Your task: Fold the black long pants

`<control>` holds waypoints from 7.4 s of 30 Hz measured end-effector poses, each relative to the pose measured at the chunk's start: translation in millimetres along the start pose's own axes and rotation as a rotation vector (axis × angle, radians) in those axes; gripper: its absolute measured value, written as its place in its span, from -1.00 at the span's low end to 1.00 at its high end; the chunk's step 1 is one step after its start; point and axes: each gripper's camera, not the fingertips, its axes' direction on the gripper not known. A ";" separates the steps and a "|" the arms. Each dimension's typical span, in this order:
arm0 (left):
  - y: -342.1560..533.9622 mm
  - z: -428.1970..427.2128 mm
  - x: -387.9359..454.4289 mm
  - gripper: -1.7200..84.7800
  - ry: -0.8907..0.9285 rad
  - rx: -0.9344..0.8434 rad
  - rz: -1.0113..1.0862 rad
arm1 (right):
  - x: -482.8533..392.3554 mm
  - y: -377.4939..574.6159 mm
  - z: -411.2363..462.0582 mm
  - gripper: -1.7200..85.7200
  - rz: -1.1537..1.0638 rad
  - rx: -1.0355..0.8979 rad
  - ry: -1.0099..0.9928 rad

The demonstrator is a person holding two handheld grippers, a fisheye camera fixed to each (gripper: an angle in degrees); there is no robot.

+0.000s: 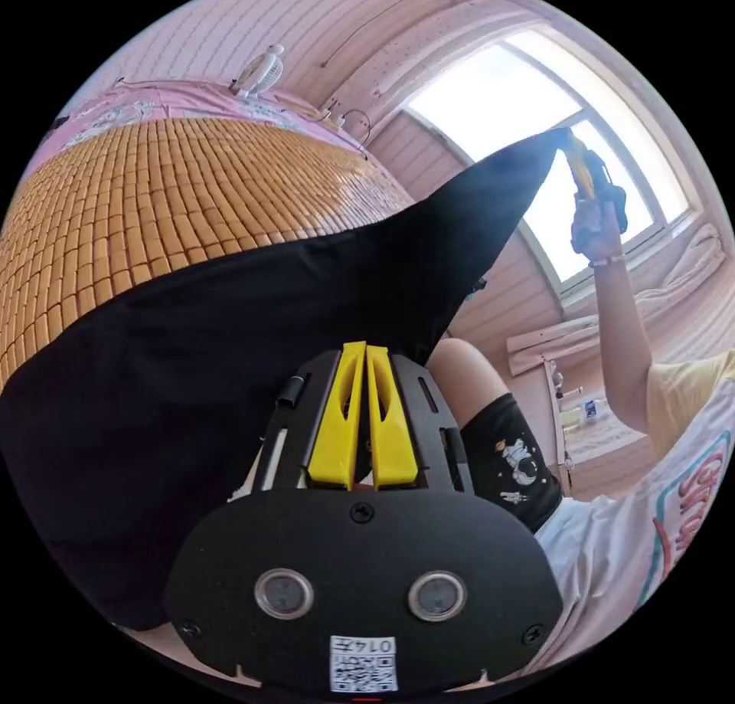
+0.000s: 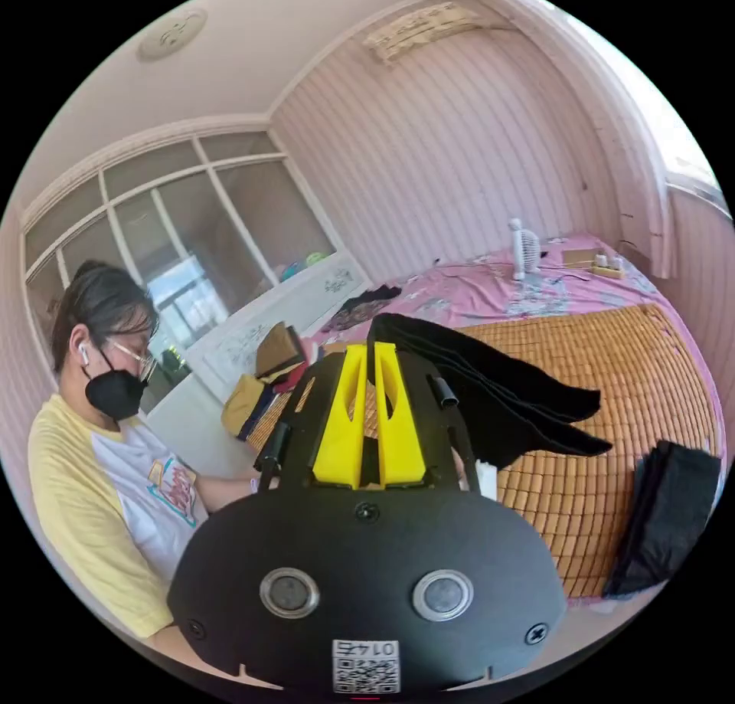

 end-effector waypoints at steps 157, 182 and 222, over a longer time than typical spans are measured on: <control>-431.3 387.4 79.1 -0.83 -0.302 -0.497 0.274 | 101.7 197.0 38.9 -0.95 0.564 -0.584 0.016; -198.7 59.8 -70.2 -0.83 -0.360 0.005 -0.150 | -28.2 194.5 149.9 -0.81 0.200 -0.774 -0.339; 38.7 124.6 -47.9 -0.78 -0.057 0.076 -0.348 | 75.5 189.7 198.1 -0.84 0.392 -0.527 0.153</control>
